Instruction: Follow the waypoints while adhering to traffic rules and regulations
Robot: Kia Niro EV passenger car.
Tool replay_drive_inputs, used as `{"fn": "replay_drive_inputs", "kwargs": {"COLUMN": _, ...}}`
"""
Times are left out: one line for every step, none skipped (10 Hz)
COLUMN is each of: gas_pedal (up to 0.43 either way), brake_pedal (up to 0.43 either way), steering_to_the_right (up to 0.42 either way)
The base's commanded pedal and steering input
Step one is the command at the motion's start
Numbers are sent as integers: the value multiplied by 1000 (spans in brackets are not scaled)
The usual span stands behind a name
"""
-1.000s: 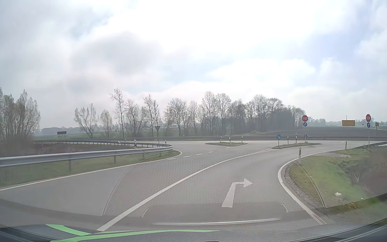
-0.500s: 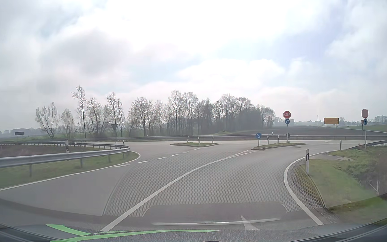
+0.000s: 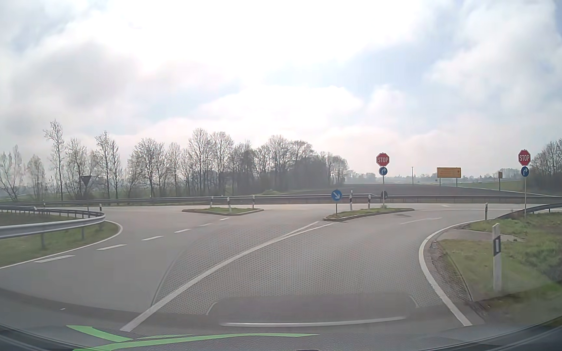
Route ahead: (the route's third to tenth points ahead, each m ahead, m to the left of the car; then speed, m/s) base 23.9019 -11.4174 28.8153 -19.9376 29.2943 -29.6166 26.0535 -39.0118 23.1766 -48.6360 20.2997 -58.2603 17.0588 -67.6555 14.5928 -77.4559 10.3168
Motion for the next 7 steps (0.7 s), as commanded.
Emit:
{"fn": "replay_drive_inputs", "kwargs": {"gas_pedal": 0, "brake_pedal": 226, "steering_to_the_right": 127}}
{"fn": "replay_drive_inputs", "kwargs": {"gas_pedal": 0, "brake_pedal": 232, "steering_to_the_right": 129}}
{"fn": "replay_drive_inputs", "kwargs": {"gas_pedal": 0, "brake_pedal": 232, "steering_to_the_right": 132}}
{"fn": "replay_drive_inputs", "kwargs": {"gas_pedal": 0, "brake_pedal": 232, "steering_to_the_right": 136}}
{"fn": "replay_drive_inputs", "kwargs": {"gas_pedal": 0, "brake_pedal": 232, "steering_to_the_right": 143}}
{"fn": "replay_drive_inputs", "kwargs": {"gas_pedal": 0, "brake_pedal": 238, "steering_to_the_right": 147}}
{"fn": "replay_drive_inputs", "kwargs": {"gas_pedal": 0, "brake_pedal": 250, "steering_to_the_right": 151}}
